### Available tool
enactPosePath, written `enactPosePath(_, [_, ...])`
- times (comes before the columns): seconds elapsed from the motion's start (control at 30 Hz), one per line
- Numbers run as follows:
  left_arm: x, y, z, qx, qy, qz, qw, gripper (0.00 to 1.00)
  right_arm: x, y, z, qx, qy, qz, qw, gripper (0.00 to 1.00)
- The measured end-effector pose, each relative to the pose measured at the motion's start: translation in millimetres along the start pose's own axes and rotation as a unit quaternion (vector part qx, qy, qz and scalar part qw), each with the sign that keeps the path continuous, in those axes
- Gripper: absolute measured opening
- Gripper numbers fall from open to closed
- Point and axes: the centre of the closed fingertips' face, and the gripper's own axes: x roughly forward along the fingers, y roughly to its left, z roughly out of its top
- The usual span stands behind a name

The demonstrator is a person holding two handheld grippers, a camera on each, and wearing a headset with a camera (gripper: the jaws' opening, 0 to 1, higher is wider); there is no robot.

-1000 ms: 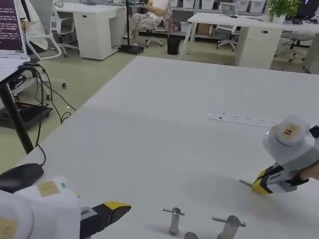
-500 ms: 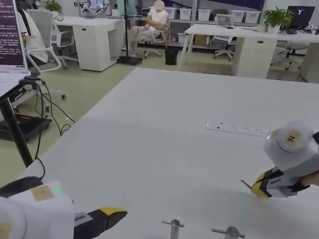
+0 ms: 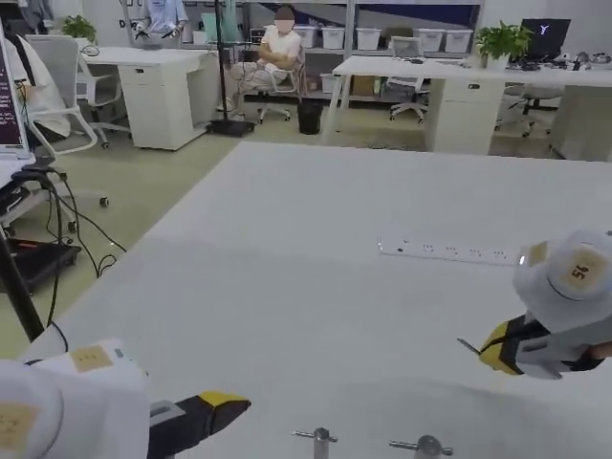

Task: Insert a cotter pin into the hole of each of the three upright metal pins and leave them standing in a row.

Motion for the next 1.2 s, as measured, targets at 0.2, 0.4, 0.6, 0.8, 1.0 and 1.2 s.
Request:
enactPosePath(0.2, [7.7, -2.0, 10.1, -0.002, -0.005, -0.013, 0.9999, 0.66, -20.6, 3.9, 5.0, -0.016, -0.017, -0.023, 0.9995, 0.02])
enactPosePath(0.4, [12.8, -5.2, 16.9, -0.007, -0.008, -0.024, 0.9997, 0.64, -32.0, 13.9, 7.8, -0.036, -0.027, -0.033, 0.9984, 0.02])
enactPosePath(0.6, [17.2, -7.6, 22.0, -0.001, -0.017, -0.033, 0.9993, 0.62, -40.4, 30.0, 15.4, -0.04, -0.057, -0.034, 0.997, 0.02])
enactPosePath(0.8, [25.0, -9.6, 26.2, -0.001, -0.015, -0.044, 0.9989, 0.61, -47.5, 41.3, 25.5, -0.049, -0.082, -0.039, 0.9947, 0.02])
enactPosePath(1.0, [35.8, -15.5, 34.1, -0.012, -0.016, -0.062, 0.9979, 0.59, -59.9, 49.1, 32.1, -0.046, -0.098, -0.055, 0.9926, 0.02])
enactPosePath(1.2, [46.4, -22.7, 45.1, -0.02, -0.021, -0.079, 0.9965, 0.56, -74.9, 56.2, 35.2, -0.048, -0.11, -0.077, 0.9897, 0.02])
